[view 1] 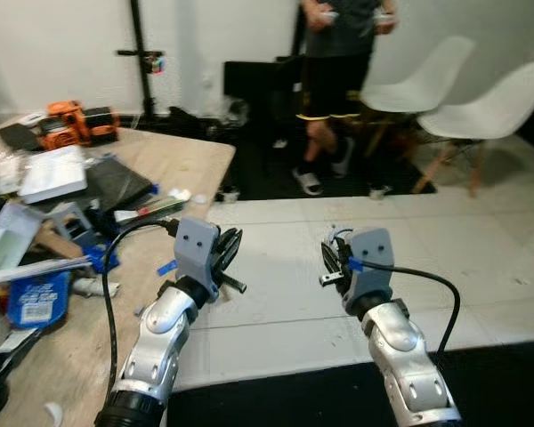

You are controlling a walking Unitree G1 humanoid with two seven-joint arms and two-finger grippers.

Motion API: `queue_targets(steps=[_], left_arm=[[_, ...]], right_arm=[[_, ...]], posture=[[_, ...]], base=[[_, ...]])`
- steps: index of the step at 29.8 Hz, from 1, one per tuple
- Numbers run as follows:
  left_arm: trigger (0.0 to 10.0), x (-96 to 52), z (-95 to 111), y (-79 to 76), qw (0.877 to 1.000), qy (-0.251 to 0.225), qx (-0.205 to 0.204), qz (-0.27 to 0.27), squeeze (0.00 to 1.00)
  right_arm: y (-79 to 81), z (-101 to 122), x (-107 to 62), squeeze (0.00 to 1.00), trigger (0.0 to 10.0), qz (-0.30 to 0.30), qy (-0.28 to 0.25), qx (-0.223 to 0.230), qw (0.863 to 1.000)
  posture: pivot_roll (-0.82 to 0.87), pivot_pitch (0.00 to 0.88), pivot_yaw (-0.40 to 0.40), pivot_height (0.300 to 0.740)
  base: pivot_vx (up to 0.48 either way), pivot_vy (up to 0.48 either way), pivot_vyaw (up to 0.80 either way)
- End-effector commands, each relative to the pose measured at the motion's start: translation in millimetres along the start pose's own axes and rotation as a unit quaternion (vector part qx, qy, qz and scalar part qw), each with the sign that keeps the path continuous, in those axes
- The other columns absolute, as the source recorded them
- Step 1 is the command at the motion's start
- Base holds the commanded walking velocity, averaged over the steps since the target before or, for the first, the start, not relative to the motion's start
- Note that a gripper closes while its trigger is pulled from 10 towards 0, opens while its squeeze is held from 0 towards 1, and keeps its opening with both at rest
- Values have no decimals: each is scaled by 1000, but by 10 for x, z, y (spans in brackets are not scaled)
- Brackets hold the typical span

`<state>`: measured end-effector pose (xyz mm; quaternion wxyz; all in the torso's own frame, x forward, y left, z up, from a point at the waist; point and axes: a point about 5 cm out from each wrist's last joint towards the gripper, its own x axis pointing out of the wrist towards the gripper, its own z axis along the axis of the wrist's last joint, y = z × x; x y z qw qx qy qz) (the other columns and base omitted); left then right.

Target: Picking trash to rubbish bin

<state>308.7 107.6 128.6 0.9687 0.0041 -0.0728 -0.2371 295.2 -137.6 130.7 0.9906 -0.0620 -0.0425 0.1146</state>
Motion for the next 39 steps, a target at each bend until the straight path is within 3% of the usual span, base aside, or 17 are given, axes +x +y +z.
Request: queue_targets(steps=[1, 13, 24, 33, 39], left_arm=[[10000, -15, -40, -24, 1000, 7, 2, -7, 0], [10000, -14, -48, -22, 1000, 7, 3, -5, 0], [10000, -20, -63, 51, 999, 20, -8, 31, 0], [10000, -13, -71, 26, 999, 19, -17, 34, 0], [10000, 1, -77, -14, 999, 24, -2, 22, 0]], right_arm=[[-26, -59, -16, 0, 10000, -2, 11, -1, 1000], [-23, -75, -10, 0, 10000, 3, 12, -1, 1000], [-14, -84, 7, 0, 10000, 8, 15, -1, 1000], [-32, -106, -8, 0, 10000, 4, 21, 1, 1000], [-41, -114, -6, 0, 10000, 1, 22, 1, 1000]], posture=[[-121, 43, -23, 740], [-118, 32, -30, 740], [-116, 35, -41, 740], [-123, 40, -40, 740], [-119, 42, -40, 740]], base=[[0, 0, -800], [0, 0, -800], [0, 0, -800], [0, 0, -800], [0, 0, -800]])
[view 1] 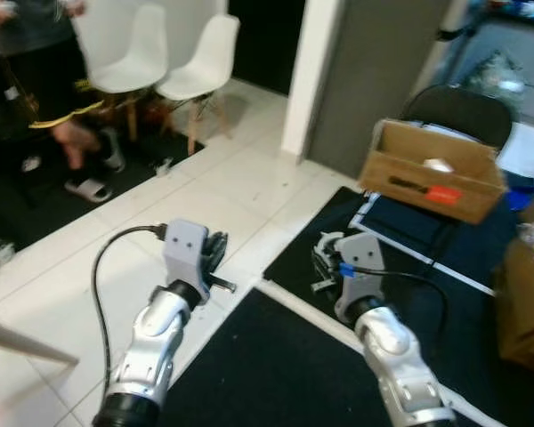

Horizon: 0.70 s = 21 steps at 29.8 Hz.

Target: Picking trash to rubbish bin

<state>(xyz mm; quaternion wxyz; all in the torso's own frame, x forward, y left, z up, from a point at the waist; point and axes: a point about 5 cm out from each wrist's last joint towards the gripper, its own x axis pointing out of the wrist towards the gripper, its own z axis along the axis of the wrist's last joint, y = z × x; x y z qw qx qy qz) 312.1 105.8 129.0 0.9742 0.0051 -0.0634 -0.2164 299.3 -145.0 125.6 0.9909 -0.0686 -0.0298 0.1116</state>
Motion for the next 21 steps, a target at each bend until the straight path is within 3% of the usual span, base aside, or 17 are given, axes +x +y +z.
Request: queue_targets(steps=[1, 17, 21], left_arm=[[10000, -38, -77, -11, 1000, 15, -2, 1, 0], [10000, -34, -81, -2, 1000, 18, -7, 3, 0], [10000, -30, -65, -17, 1000, 14, -13, -5, 0]], right_arm=[[35, -51, -22, 0, 10000, 4, 9, 6, 1000], [37, -100, -9, 0, 10000, -1, 20, 20, 1000], [49, -206, -20, 0, 10000, 1, 55, -2, 998]], posture=[[-118, 43, -41, 740], [-109, 48, -38, 740], [-108, 49, -34, 740]], base=[[0, 0, -800], [0, 0, -780], [60, 0, 0]])
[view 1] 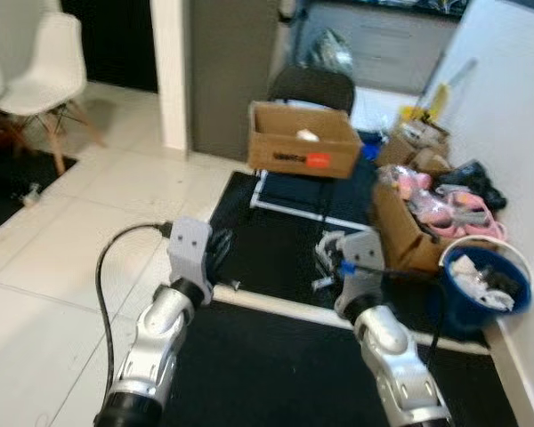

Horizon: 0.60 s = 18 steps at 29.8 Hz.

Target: Picking trash to rubbish bin

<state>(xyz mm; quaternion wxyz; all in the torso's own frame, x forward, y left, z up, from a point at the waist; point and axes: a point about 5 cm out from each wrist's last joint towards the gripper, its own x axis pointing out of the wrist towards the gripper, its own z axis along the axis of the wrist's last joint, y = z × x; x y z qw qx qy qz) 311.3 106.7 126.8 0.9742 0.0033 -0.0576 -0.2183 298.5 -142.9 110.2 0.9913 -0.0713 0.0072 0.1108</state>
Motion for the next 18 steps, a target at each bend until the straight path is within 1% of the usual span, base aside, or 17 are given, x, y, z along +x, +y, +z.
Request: queue_targets(steps=[1, 10, 18], left_arm=[[10000, -15, -41, -26, 1000, 7, -11, -5, 0], [10000, 10, -24, -18, 1000, 5, -14, -4, 0], [10000, 20, -16, -10, 1000, 5, -15, 0, 0]], right_arm=[[10, -75, -12, 0, 10000, 0, 22, -4, 1000], [37, -72, -6, 0, 10000, 8, 19, -5, 1000], [38, -76, 4, 0, 10000, 8, 21, -9, 1000]], posture=[[-108, 49, -34, 740], [-106, 46, -33, 740], [-105, 45, -33, 740]], base=[[296, 0, 0], [341, 0, 0], [383, 0, 0]])
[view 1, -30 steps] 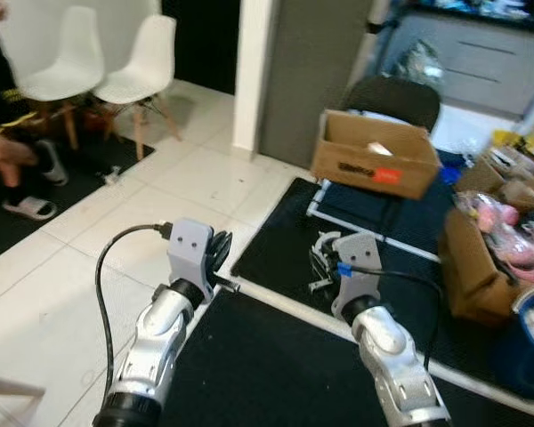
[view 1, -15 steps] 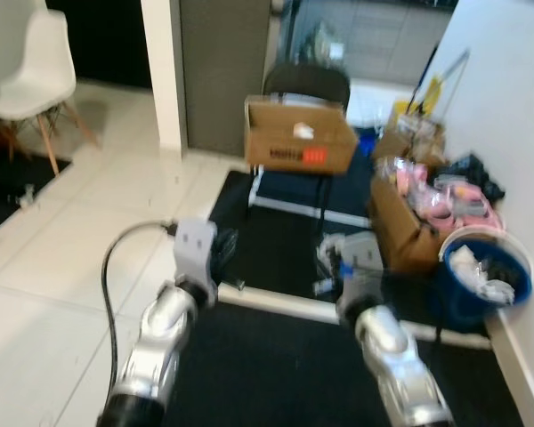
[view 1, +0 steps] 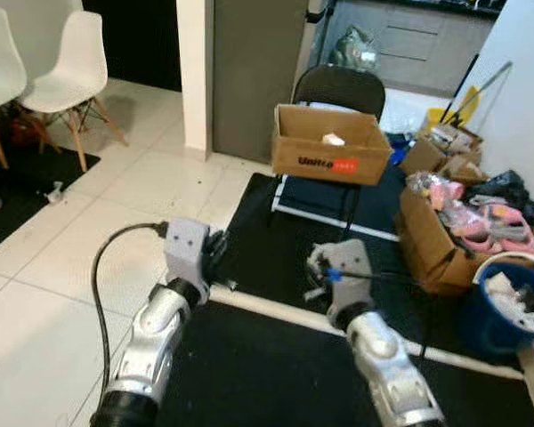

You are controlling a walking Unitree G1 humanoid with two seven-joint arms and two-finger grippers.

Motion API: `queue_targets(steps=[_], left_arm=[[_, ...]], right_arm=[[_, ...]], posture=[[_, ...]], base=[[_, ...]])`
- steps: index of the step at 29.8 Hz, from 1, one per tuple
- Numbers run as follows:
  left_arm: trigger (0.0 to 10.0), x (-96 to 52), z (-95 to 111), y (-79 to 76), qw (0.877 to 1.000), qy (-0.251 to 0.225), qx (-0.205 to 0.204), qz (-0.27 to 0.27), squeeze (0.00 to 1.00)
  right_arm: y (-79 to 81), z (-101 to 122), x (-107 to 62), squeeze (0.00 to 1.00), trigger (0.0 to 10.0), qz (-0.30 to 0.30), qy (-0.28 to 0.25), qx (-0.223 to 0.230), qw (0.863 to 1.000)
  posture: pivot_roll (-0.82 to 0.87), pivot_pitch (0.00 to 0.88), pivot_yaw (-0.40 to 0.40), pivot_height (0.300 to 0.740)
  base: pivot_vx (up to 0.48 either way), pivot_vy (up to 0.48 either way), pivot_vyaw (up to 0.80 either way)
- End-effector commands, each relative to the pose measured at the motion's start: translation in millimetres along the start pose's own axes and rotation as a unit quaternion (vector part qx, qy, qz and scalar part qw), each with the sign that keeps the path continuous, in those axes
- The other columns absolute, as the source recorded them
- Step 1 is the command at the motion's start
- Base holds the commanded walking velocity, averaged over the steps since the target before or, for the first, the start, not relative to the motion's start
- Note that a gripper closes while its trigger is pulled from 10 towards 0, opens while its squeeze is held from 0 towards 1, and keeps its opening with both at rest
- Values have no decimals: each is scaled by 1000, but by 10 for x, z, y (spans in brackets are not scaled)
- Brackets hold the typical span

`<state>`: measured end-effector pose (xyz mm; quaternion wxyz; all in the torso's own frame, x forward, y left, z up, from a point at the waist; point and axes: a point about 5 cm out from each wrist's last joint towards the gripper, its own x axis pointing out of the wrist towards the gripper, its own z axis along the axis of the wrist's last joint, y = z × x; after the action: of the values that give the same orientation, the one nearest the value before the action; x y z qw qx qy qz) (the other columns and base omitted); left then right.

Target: Picking trash to rubbish bin

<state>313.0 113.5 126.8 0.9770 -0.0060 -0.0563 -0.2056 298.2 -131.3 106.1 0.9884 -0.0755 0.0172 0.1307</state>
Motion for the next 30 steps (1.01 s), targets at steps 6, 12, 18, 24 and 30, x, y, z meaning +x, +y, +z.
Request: queue_targets(steps=[6, 12, 18, 24, 30], left_arm=[[10000, 39, -18, -72, 1000, 7, -6, -13, 0], [10000, 36, -28, -64, 1000, 8, -5, -13, 0], [10000, 30, -34, -55, 1000, 10, -2, -14, 0], [10000, 23, -42, -43, 1000, 10, 1, -14, 0], [10000, 25, -42, -37, 1000, 10, 2, -14, 0]], right_arm=[[-87, -72, -19, 0, 10000, -17, 19, 1, 1000], [-84, -78, -14, 0, 10000, -16, 18, 4, 1000], [-84, -85, -9, 0, 10000, -16, 19, 6, 1000], [-84, -106, -3, 0, 10000, -19, 25, 7, 999], [-79, -134, 1, 0, 10000, -18, 36, 3, 999]], posture=[[-104, 41, -31, 740], [-103, 31, -31, 740], [-101, 27, -31, 740], [-98, 20, -31, 740], [-99, 19, -29, 740]], base=[[398, 0, 0], [405, 0, -643], [407, 0, -800], [404, 0, -800], [402, 0, -247]])
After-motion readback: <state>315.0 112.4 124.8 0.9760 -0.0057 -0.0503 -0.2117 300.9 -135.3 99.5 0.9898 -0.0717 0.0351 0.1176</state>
